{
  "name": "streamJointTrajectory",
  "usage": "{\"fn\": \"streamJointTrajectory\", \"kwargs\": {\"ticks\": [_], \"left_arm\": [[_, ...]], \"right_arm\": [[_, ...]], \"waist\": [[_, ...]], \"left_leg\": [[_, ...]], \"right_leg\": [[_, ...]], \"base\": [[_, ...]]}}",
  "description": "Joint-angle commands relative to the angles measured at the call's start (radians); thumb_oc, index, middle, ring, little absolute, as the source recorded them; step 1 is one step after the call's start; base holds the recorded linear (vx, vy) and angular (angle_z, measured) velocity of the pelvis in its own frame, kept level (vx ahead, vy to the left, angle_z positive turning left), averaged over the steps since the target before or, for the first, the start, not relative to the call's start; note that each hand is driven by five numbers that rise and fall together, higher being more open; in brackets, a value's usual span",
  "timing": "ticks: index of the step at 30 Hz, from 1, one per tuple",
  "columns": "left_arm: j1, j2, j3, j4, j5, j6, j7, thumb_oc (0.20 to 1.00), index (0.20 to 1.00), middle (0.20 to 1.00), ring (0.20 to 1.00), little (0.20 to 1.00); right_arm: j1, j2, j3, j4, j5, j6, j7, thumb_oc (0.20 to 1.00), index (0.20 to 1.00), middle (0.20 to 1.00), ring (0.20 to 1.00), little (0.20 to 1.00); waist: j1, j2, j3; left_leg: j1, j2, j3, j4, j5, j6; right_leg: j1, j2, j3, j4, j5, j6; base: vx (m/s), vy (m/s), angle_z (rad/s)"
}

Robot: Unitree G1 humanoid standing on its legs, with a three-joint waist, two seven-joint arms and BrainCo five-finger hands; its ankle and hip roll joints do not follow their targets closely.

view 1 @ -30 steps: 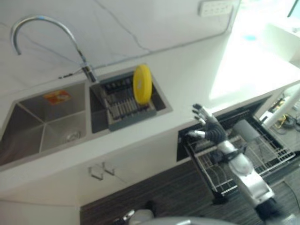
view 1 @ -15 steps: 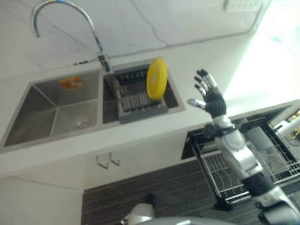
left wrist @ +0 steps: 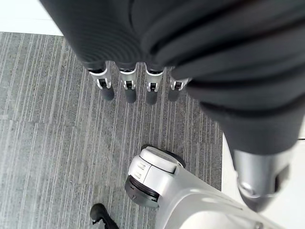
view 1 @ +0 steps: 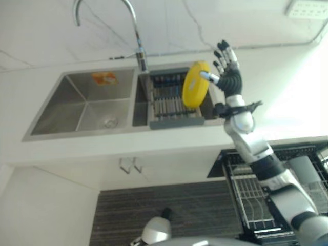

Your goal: Place the dishes in the dishwasher.

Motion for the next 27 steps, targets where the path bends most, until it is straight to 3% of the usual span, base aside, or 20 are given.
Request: {"fn": "streamJointTrajectory", "kwargs": {"ticks": [1,10,18,27], "left_arm": [[-0.014,0.047,-0.101,0.053,0.040,0.004,-0.009,1.000,1.000,1.000,1.000,1.000],[-0.015,0.081,-0.093,0.068,0.059,0.002,-0.027,1.000,1.000,1.000,1.000,1.000],[-0.021,0.101,-0.106,0.064,0.064,0.001,-0.055,1.000,1.000,1.000,1.000,1.000],[-0.037,0.095,-0.126,0.041,0.035,0.006,-0.077,1.000,1.000,1.000,1.000,1.000]], "right_arm": [[-0.084,-0.022,-0.022,0.045,0.011,-0.046,-0.055,1.000,1.000,1.000,1.000,1.000],[-0.139,-0.085,-0.098,0.106,0.039,-0.072,-0.138,1.000,1.000,1.000,1.000,1.000],[-0.136,-0.082,-0.118,0.179,0.094,-0.033,-0.102,1.000,1.000,1.000,1.000,1.000],[-0.193,-0.081,-0.110,0.256,0.070,-0.004,-0.046,1.000,1.000,1.000,1.000,1.000]], "waist": [[0.029,0.019,-0.065],[0.036,0.029,-0.065],[0.042,0.043,-0.048],[0.061,0.080,0.005]], "left_leg": [[-0.062,0.044,0.046,0.009,-0.039,-0.012],[-0.072,0.022,0.033,0.006,-0.038,0.001],[-0.089,0.005,0.019,0.010,-0.034,0.012],[-0.130,-0.008,-0.033,0.024,-0.014,0.012]], "right_leg": [[-0.007,-0.021,0.040,0.082,-0.114,-0.012],[-0.011,-0.047,0.042,0.085,-0.105,0.010],[-0.027,-0.076,0.044,0.104,-0.100,0.024],[-0.067,-0.096,0.061,0.144,-0.111,0.020]], "base": [[0.06,0.022,0.12],[0.06,0.016,0.04],[0.06,0.024,0.10],[0.03,0.028,0.08]]}}
